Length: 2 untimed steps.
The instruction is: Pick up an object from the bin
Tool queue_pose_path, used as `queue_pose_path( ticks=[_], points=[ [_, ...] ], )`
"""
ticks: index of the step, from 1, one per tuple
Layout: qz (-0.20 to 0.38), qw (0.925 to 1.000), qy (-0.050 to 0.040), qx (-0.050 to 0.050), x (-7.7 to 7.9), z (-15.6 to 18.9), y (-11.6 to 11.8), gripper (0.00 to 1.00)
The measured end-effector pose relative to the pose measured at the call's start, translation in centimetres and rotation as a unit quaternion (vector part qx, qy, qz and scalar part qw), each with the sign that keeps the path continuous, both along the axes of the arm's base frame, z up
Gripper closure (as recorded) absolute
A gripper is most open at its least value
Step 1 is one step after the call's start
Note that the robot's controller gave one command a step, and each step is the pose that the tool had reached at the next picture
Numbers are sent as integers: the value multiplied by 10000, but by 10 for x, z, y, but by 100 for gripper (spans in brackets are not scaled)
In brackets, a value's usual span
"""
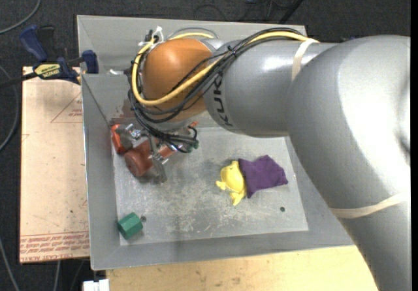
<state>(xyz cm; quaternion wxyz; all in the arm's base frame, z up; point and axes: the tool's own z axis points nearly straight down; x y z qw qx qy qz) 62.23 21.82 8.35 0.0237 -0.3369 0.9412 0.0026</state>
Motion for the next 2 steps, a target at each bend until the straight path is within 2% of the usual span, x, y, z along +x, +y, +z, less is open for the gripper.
queue_pose_path(
  ticks=[1,2],
  points=[
    [339,9994,-51,24,34,-7,9,100],
    [339,9994,-51,26,34,-7,9,100]
  ],
)
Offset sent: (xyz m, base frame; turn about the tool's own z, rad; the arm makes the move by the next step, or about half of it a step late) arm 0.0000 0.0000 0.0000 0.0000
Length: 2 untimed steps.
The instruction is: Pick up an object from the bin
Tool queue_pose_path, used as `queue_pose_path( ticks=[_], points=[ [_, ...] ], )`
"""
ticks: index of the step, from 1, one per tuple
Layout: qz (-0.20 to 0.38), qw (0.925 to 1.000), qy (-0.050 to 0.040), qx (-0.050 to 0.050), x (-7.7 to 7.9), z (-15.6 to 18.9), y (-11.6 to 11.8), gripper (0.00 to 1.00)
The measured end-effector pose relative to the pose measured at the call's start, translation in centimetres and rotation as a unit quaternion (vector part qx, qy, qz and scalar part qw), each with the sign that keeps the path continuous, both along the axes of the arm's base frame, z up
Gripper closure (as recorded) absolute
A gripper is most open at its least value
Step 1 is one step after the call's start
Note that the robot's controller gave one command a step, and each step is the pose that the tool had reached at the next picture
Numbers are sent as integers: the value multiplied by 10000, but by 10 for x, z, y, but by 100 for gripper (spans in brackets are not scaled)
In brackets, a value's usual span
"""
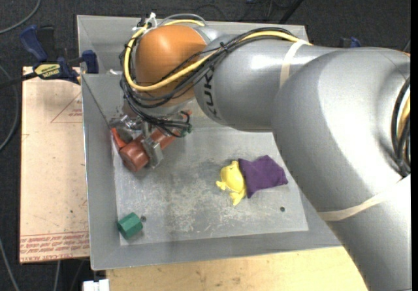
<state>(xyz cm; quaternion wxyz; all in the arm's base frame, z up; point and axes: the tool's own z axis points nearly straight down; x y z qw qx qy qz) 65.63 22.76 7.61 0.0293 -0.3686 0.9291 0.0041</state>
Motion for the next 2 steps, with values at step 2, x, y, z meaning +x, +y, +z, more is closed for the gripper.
queue_pose_path(
  ticks=[2],
  points=[
    [-42,10000,-42,53,-2,1,-3,100]
  ],
)
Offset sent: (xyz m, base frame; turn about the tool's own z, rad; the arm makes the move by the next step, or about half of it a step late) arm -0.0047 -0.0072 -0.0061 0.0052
